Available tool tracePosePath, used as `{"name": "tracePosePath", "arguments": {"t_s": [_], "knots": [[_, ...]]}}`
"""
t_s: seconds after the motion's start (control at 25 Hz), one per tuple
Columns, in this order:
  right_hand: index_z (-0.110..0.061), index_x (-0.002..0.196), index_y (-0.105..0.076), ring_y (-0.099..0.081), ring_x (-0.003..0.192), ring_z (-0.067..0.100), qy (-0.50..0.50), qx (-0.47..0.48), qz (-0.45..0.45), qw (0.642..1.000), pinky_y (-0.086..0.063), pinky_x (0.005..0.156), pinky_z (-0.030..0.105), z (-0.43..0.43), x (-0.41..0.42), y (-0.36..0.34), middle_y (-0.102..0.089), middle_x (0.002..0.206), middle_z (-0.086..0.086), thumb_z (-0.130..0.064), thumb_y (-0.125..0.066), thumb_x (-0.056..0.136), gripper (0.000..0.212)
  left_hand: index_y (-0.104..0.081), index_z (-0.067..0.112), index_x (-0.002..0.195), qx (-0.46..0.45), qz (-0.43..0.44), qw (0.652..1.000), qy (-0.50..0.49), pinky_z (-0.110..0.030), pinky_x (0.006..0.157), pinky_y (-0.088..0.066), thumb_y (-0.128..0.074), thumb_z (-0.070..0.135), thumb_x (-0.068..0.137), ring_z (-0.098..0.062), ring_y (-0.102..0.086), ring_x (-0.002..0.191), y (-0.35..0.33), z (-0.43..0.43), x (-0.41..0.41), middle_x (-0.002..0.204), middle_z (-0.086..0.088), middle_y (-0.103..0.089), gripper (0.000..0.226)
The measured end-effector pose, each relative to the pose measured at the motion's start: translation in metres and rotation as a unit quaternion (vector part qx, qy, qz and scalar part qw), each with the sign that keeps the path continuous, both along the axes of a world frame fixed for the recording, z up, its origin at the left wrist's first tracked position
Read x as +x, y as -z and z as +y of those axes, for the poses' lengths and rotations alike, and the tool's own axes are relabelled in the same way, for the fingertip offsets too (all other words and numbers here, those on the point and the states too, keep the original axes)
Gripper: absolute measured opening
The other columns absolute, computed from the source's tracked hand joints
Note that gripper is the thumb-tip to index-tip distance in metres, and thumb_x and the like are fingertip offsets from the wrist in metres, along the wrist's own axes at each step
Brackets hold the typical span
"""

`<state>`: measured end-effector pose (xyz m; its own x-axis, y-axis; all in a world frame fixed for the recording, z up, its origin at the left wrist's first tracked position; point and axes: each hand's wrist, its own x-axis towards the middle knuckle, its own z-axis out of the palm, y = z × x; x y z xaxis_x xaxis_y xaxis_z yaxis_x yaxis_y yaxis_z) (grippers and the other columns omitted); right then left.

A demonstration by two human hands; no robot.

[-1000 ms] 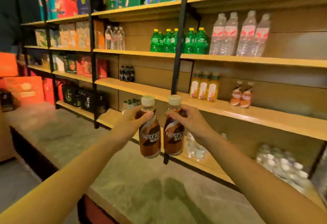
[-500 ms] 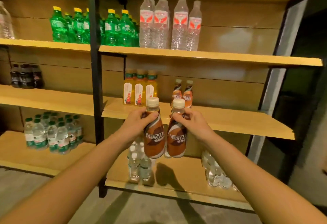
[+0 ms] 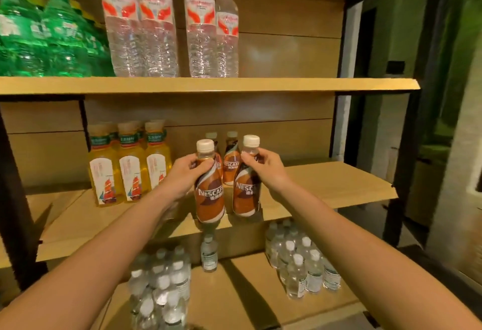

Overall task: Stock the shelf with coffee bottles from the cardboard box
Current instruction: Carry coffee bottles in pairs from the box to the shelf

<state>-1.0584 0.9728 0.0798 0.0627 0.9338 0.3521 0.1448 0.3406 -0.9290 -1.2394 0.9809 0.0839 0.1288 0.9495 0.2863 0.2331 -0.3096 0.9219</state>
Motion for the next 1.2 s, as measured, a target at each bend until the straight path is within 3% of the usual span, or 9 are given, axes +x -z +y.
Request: {"name": "tracePosePath", "arguments": {"t_s": [0.12, 0.4, 0.56, 0.68, 0.76, 0.84, 0.96, 1.08, 1.2], "knots": [[-0.013, 0.109, -0.058, -0.064, 0.100, 0.021, 0.006, -0.007, -0.020, 1.000, -0.051, 0.092, 0.038, 0.028, 0.001, 0.001, -0.066, 0.111, 0.011, -0.023, -0.059, 0.090, 0.021, -0.054, 0.019, 0.122, -0.010, -0.010, 1.000, 0.017, -0.024, 0.073, -0.046, -0.053, 0.028, 0.092, -0.014, -0.060, 0.097, -0.001, 0.028, 0.003, 0.104, 0.003, -0.064, 0.031], [-0.008, 0.116, -0.057, -0.064, 0.102, 0.022, -0.005, -0.003, -0.027, 1.000, -0.051, 0.088, 0.032, 0.079, 0.000, 0.016, -0.066, 0.112, 0.012, -0.023, -0.058, 0.091, 0.029, -0.053, 0.021, 0.122, -0.037, -0.018, 0.999, 0.029, -0.030, 0.084, -0.049, -0.053, 0.029, 0.092, -0.015, -0.061, 0.096, 0.010, 0.069, 0.019, 0.101, 0.005, -0.064, 0.031], [-0.008, 0.118, -0.056, -0.063, 0.101, 0.020, -0.021, -0.003, -0.044, 0.999, -0.050, 0.086, 0.031, 0.097, 0.003, 0.018, -0.065, 0.114, 0.012, -0.023, -0.057, 0.091, 0.030, -0.051, 0.020, 0.122, -0.051, -0.037, 0.998, 0.027, -0.028, 0.079, -0.049, -0.051, 0.029, 0.093, -0.016, -0.060, 0.098, 0.014, 0.082, 0.024, 0.103, 0.004, -0.063, 0.031], [-0.012, 0.122, -0.052, -0.060, 0.105, 0.017, -0.027, -0.005, -0.059, 0.998, -0.047, 0.084, 0.026, 0.101, 0.002, 0.016, -0.062, 0.118, 0.009, -0.024, -0.056, 0.091, 0.033, -0.049, 0.021, 0.123, -0.045, -0.049, 0.998, 0.016, -0.034, 0.089, -0.049, -0.051, 0.030, 0.093, -0.020, -0.059, 0.108, 0.020, 0.088, 0.027, 0.107, 0.004, -0.062, 0.031], [-0.015, 0.131, -0.045, -0.055, 0.114, 0.017, -0.025, 0.000, -0.058, 0.998, -0.046, 0.089, 0.028, 0.100, 0.005, 0.021, -0.057, 0.123, 0.003, -0.030, -0.058, 0.090, 0.045, -0.043, 0.022, 0.132, -0.038, -0.057, 0.998, 0.011, -0.038, 0.098, -0.044, -0.054, 0.032, 0.091, -0.020, -0.053, 0.119, 0.027, 0.086, 0.028, 0.121, 0.004, -0.057, 0.044], [-0.016, 0.138, -0.038, -0.051, 0.118, 0.014, -0.028, -0.015, -0.084, 0.996, -0.045, 0.096, 0.031, 0.098, 0.015, 0.037, -0.052, 0.126, -0.003, -0.037, -0.060, 0.087, 0.059, -0.034, 0.022, 0.139, -0.037, -0.004, 0.999, -0.019, -0.032, 0.095, -0.040, -0.060, 0.036, 0.086, -0.013, -0.047, 0.116, 0.040, 0.078, 0.027, 0.127, 0.005, -0.050, 0.061], [-0.017, 0.128, -0.049, -0.060, 0.109, 0.016, -0.010, -0.034, -0.249, 0.968, -0.050, 0.096, 0.038, 0.096, 0.025, 0.075, -0.062, 0.123, 0.000, -0.051, -0.060, 0.083, 0.057, -0.039, 0.018, 0.135, -0.047, 0.143, 0.983, -0.104, -0.033, 0.099, -0.039, -0.069, 0.046, 0.076, -0.015, -0.048, 0.118, 0.074, 0.071, 0.022, 0.131, 0.003, -0.051, 0.072], [-0.020, 0.115, -0.058, -0.063, 0.096, 0.014, 0.058, -0.040, -0.347, 0.935, -0.053, 0.088, 0.038, 0.100, 0.023, 0.095, -0.068, 0.109, -0.002, -0.058, -0.056, 0.082, 0.050, -0.052, 0.018, 0.119, 0.004, 0.318, 0.928, -0.196, -0.040, 0.100, -0.037, -0.057, 0.062, 0.077, -0.025, -0.054, 0.113, 0.100, 0.077, 0.024, 0.122, -0.004, -0.060, 0.061], [-0.021, 0.111, -0.060, -0.064, 0.095, 0.016, 0.107, -0.033, -0.388, 0.915, -0.052, 0.087, 0.040, 0.108, 0.018, 0.095, -0.069, 0.106, -0.002, -0.065, -0.053, 0.080, 0.054, -0.056, 0.018, 0.111, 0.041, 0.348, 0.909, -0.226, -0.039, 0.097, -0.033, -0.051, 0.060, 0.083, -0.024, -0.055, 0.110, 0.102, 0.085, 0.029, 0.114, -0.004, -0.063, 0.051]]}}
